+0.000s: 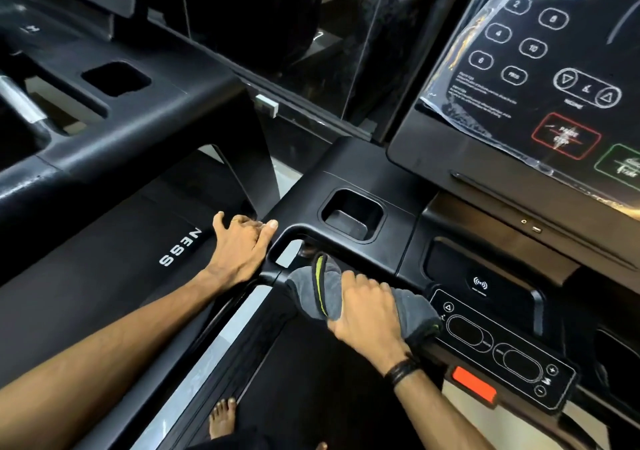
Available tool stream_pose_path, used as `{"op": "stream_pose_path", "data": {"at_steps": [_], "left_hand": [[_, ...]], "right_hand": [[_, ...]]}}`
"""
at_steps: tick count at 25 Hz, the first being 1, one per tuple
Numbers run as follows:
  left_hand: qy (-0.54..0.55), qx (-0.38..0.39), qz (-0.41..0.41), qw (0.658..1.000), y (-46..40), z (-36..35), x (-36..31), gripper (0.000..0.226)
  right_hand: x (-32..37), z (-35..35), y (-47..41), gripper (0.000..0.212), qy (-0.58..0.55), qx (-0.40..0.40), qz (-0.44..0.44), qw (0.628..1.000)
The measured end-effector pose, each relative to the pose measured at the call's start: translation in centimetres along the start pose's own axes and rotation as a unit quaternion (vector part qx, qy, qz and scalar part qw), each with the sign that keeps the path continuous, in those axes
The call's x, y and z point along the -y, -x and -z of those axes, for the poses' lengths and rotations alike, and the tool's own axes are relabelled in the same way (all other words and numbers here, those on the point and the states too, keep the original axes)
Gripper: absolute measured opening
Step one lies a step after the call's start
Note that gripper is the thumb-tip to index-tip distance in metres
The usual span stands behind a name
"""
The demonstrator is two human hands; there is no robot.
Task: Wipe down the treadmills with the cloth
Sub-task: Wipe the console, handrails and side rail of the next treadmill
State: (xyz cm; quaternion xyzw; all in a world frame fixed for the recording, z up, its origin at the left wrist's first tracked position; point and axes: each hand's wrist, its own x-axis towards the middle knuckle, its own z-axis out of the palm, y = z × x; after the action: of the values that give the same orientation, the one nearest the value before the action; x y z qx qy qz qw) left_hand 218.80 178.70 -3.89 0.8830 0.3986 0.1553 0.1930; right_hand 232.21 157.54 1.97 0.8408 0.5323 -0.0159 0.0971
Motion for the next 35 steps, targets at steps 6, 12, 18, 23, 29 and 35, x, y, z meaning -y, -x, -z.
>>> {"op": "stream_pose_path", "data": {"at_steps": [6, 12, 18, 23, 29, 35], "left_hand": [[0.014, -0.010, 0.002, 1.000, 0.1, -0.3, -0.4, 0.080], [0.016, -0.001, 0.005, 1.000, 0.2, -0.3, 0.2, 0.076], [0.016, 0.007, -0.003, 1.000, 0.3, -0.1, 0.0, 0.070], [0.014, 0.017, 0.002, 1.000, 0.4, -0.3, 0.0, 0.087], [0.023, 0.030, 0.015, 0.999, 0.4, 0.2, -0.1, 0.086], [0.023, 0.031, 0.011, 0.999, 0.4, 0.4, -0.3, 0.083]], "right_hand": [[-1.4, 1.7, -3.5, 0.064, -0.138, 0.205, 0.009, 0.969], [-0.5, 0.9, -2.2, 0.065, -0.100, 0.105, 0.025, 0.989], [-2.1, 0.6, 1.1, 0.096, 0.008, 0.069, 0.023, 0.997], [-2.9, 2.3, -2.5, 0.080, -0.132, 0.215, 0.027, 0.967], [-0.6, -0.7, -0.1, 0.068, 0.036, 0.006, 0.059, 0.998], [-1.6, 2.3, -4.5, 0.070, -0.157, 0.235, 0.057, 0.958]]}}
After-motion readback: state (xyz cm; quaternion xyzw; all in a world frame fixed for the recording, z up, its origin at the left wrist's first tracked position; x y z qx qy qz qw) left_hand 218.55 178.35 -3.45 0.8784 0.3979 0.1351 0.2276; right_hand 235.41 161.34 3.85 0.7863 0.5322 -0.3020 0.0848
